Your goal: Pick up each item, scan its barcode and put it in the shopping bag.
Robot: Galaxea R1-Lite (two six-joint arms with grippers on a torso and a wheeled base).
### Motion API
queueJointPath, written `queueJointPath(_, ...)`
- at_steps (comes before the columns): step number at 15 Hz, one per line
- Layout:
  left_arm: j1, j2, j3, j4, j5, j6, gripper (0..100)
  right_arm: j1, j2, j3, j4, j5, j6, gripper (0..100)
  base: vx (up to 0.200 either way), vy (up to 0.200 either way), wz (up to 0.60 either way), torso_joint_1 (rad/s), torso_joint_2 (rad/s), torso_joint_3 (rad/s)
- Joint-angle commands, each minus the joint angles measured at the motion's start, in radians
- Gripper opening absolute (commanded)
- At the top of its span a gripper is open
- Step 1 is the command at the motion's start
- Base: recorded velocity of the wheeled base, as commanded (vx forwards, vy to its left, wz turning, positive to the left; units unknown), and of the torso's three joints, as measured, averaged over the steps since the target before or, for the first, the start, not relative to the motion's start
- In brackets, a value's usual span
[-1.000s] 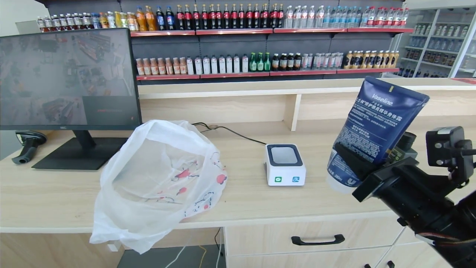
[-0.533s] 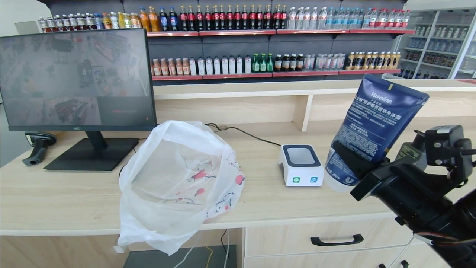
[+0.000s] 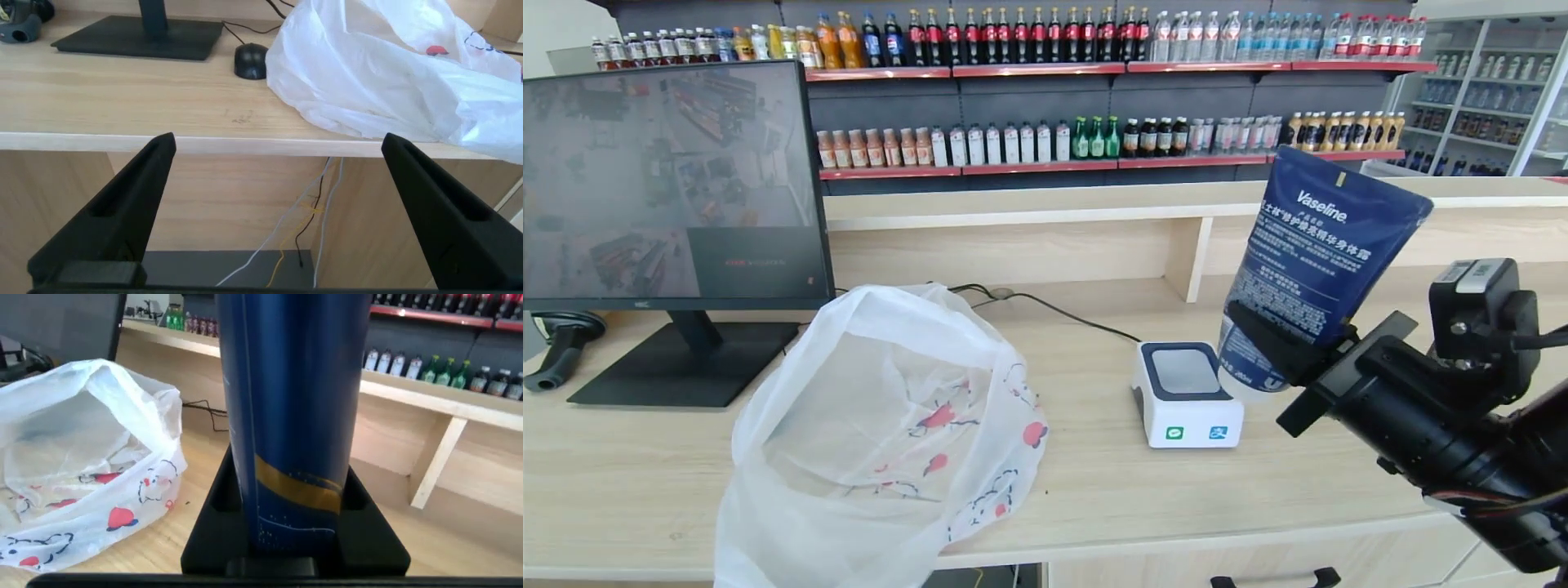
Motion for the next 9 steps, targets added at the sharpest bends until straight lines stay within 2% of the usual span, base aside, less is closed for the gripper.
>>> queueJointPath(1,-0.001,0.000,0.000,0.000,0.000,0.000,100,-0.011,0.034,-0.019,0.002,0.014,-0.055,0,0.000,0.000,0.00,0.000,0.00,0.000)
queueJointPath(6,-0.001,0.000,0.000,0.000,0.000,0.000,100,-0.041,0.147,-0.111,0.002,0.019,-0.276,0,0.000,0.000,0.00,0.000,0.00,0.000)
queueJointPath(9,-0.001,0.000,0.000,-0.003,0.000,-0.002,100,-0.060,0.184,-0.147,0.002,0.079,-0.409,0,0.000,0.000,0.00,0.000,0.00,0.000)
